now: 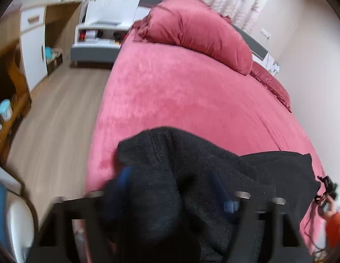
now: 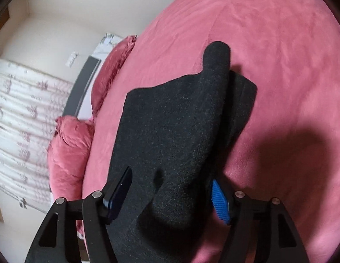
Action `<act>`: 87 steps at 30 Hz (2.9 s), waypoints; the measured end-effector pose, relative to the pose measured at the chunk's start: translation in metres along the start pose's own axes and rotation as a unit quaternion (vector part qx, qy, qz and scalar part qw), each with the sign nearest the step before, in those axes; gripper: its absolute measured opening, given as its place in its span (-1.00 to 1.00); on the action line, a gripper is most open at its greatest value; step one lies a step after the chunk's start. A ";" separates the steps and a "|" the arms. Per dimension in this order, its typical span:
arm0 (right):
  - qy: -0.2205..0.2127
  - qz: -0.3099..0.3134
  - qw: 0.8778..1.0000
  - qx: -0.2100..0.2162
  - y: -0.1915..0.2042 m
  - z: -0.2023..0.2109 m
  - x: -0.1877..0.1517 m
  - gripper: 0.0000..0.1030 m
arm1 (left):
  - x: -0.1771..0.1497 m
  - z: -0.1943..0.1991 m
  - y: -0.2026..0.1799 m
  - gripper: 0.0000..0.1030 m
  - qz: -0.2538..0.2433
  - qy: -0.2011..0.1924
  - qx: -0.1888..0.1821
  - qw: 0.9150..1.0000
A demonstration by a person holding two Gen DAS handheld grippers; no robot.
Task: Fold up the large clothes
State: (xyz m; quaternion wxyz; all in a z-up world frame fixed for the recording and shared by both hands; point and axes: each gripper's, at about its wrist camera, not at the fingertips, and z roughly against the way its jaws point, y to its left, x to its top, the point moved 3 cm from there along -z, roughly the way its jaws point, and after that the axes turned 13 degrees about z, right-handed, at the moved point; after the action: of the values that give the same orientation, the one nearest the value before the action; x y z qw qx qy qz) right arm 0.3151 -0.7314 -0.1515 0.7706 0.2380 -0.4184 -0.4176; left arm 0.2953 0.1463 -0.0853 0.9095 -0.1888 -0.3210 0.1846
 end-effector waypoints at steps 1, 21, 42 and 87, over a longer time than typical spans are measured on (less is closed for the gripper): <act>-0.003 -0.006 1.000 0.004 -0.003 0.002 -0.002 0.29 | -0.003 0.000 0.003 -0.84 -0.006 0.000 0.016 1.000; 0.025 0.022 0.999 -0.017 0.007 0.021 -0.015 -0.34 | -0.053 0.060 0.060 0.45 0.040 0.017 -0.008 0.999; 0.290 0.306 0.864 0.274 0.225 0.056 -0.328 -0.13 | -0.044 0.079 0.048 -0.20 0.011 0.007 -0.103 0.995; 0.443 0.468 0.715 0.270 0.176 0.120 -0.431 -0.41 | -0.117 0.127 0.081 0.01 -0.049 0.058 -0.087 0.993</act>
State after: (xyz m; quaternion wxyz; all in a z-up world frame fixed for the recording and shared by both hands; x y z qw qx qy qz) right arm 0.1626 -0.2760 -0.1535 0.8677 0.3675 -0.1823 0.2807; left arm 0.1103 0.1915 -0.0914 0.9148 -0.2616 -0.2910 0.0999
